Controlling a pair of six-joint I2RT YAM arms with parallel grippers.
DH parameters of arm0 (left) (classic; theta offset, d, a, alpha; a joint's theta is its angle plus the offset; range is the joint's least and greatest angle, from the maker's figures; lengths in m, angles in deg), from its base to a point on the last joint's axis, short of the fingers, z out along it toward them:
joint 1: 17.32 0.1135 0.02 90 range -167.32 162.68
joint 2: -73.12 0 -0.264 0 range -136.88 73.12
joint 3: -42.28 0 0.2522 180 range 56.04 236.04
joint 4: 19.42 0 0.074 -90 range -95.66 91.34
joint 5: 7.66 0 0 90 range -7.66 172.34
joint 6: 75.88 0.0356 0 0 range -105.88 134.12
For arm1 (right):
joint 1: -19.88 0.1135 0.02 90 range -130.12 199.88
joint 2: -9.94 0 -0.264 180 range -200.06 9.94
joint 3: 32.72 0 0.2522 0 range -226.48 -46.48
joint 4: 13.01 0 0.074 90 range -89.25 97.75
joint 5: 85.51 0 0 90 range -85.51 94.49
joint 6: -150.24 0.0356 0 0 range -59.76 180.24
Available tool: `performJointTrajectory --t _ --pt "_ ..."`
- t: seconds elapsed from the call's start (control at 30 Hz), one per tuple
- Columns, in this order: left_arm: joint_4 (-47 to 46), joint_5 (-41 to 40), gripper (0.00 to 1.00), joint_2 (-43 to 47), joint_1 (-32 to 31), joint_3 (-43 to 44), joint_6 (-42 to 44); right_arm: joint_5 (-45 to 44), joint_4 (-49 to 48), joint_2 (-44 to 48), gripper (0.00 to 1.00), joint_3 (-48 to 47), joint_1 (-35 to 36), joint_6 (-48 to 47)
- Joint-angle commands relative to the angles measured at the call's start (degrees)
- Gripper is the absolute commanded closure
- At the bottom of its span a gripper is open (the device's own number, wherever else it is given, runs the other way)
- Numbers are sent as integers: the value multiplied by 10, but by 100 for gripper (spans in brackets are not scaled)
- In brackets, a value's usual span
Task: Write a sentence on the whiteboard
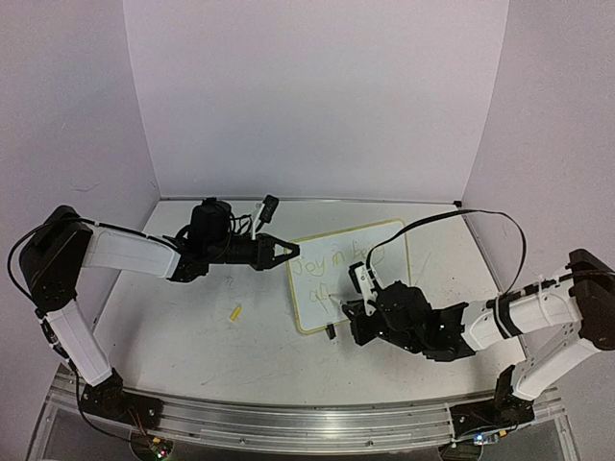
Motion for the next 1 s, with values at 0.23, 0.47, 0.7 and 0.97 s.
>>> performJointTrajectory --t 0.23,0.47,0.7,0.97 --pt "69 -77 100 -1 4 6 38 -32 -22 0 100 -33 -5 -25" --pt "70 -77 100 -1 4 5 39 -31 -31 -6 100 -41 -10 -30" --pt "71 -76 100 -3 4 6 40 -34 -23 -15 100 -37 -15 -22" --pt "72 -76 100 -3 4 8 40 -27 -7 -22 100 -25 -14 -8"
